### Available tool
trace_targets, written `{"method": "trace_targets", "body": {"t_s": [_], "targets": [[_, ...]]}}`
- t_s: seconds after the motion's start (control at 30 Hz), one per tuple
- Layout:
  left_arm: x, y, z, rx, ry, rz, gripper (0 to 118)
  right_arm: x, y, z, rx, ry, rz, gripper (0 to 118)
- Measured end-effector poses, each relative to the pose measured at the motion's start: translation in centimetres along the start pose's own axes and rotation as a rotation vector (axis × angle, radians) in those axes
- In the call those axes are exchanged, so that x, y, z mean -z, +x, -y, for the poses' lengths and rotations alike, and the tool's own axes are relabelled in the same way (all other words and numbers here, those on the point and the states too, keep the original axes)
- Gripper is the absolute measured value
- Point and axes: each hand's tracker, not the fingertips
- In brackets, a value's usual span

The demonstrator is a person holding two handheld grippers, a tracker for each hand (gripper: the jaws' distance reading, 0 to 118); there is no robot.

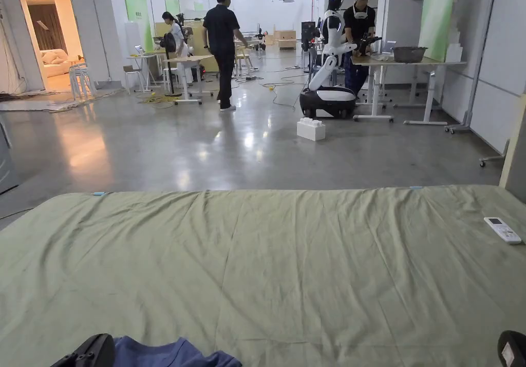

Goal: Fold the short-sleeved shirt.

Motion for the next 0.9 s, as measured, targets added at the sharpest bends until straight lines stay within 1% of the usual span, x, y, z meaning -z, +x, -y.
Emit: {"method": "trace_targets", "body": {"t_s": [0.03,0.07,0.17,0.23,0.27,0.33,0.4,0.43,0.5,0.63,0.67,0.7,0.73,0.77,0.8,0.83,0.87,0.9], "targets": [[0.1,-0.1,0.1,-0.011,-0.004,0.000,2,0.1,0.1,0.1,0.005,-0.007,0.001,2],[0.3,-0.2,0.2,-0.014,-0.009,0.000,7,0.1,0.2,0.2,-0.001,-0.011,-0.001,2],[1.1,-1.1,0.8,0.005,-0.031,-0.013,24,0.2,0.3,0.7,-0.005,-0.036,-0.019,2],[2.7,-2.7,1.6,0.015,-0.085,0.026,52,0.3,0.2,1.2,-0.004,-0.059,-0.028,2],[3.8,-3.4,2.1,0.014,-0.128,0.034,70,0.5,0.2,1.6,-0.006,-0.070,-0.030,2],[6.8,-5.0,3.5,0.026,-0.254,0.038,81,0.8,0.0,2.7,0.000,-0.097,-0.040,2],[10.0,-6.1,5.7,0.037,-0.346,0.047,101,1.2,0.0,3.8,0.019,-0.147,-0.046,2],[11.5,-6.5,6.9,0.032,-0.364,0.054,101,1.4,-0.1,4.5,0.043,-0.194,-0.041,2],[15.0,-7.4,9.6,0.014,-0.464,0.064,100,1.8,0.0,5.3,0.031,-0.220,-0.046,2],[22.3,-9.1,15.7,0.010,-0.599,0.046,100,2.1,0.3,6.7,0.005,-0.290,-0.037,2],[23.4,-9.6,17.3,0.013,-0.619,0.031,100,2.0,0.5,7.0,0.004,-0.303,-0.034,2],[24.7,-10.1,18.8,0.002,-0.656,-0.016,99,2.0,0.7,7.3,0.002,-0.322,-0.028,2],[25.9,-10.6,20.2,-0.018,-0.726,-0.048,97,1.9,0.9,7.6,-0.002,-0.343,-0.018,2],[26.5,-11.3,21.3,-0.036,-0.756,-0.064,92,1.8,1.2,7.9,-0.011,-0.358,-0.011,2],[27.0,-11.7,22.1,-0.053,-0.762,-0.082,84,1.8,1.4,8.2,-0.021,-0.369,-0.002,2],[27.5,-12.0,22.9,-0.049,-0.788,-0.094,81,1.9,1.7,8.5,-0.038,-0.384,0.006,2],[27.9,-12.1,23.5,-0.050,-0.811,-0.108,81,2.1,1.9,8.8,-0.051,-0.399,0.022,2],[28.1,-12.2,24.0,-0.071,-0.833,-0.091,81,2.3,2.3,9.1,-0.054,-0.414,0.038,2]]}}
